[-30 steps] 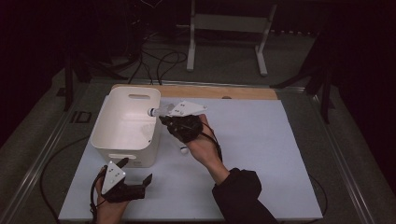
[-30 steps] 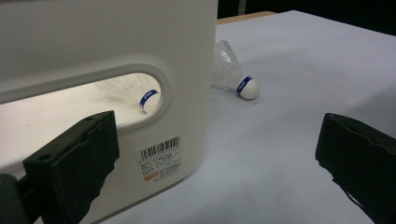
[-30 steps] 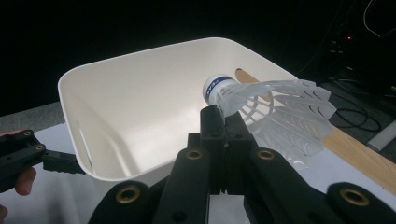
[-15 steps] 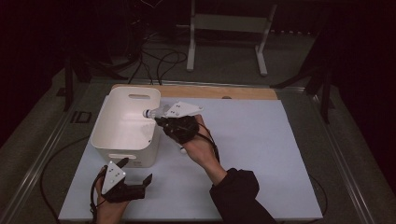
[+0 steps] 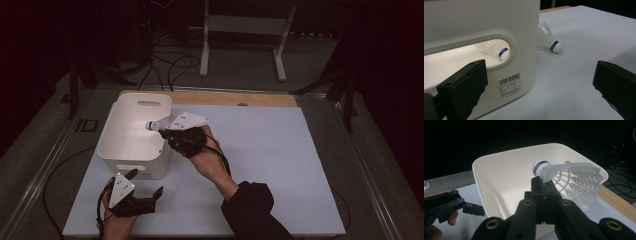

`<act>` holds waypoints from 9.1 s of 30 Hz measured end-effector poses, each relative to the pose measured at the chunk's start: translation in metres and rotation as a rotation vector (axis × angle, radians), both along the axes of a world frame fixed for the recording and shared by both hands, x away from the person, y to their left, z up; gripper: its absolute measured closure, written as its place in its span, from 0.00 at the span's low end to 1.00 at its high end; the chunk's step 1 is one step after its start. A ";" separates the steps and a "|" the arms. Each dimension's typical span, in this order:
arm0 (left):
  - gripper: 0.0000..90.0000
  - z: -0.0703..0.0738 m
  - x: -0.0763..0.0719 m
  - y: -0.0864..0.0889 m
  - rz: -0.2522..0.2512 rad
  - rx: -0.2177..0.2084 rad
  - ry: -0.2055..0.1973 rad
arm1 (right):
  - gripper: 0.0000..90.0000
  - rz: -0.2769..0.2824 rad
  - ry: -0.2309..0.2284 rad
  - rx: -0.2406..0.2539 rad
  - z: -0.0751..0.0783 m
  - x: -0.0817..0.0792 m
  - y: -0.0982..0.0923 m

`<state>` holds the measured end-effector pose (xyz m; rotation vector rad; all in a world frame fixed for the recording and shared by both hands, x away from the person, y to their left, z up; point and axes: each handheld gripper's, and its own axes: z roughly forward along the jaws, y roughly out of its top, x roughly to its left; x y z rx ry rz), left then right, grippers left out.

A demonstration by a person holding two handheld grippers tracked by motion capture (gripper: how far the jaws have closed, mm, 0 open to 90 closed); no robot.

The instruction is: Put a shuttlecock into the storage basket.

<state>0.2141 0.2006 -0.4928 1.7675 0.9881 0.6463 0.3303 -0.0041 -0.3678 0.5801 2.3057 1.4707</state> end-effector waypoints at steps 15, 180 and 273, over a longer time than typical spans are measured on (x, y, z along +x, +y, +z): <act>0.00 0.000 0.000 0.000 -0.002 0.002 0.002 | 0.99 0.042 -0.007 -0.012 0.001 -0.005 0.008; 0.00 0.000 0.000 -0.001 -0.004 0.003 0.003 | 0.10 -0.352 0.174 -0.038 -0.044 0.077 -0.054; 0.00 0.000 0.000 -0.001 -0.006 0.001 0.002 | 0.16 -0.418 0.347 -0.211 -0.108 0.096 -0.052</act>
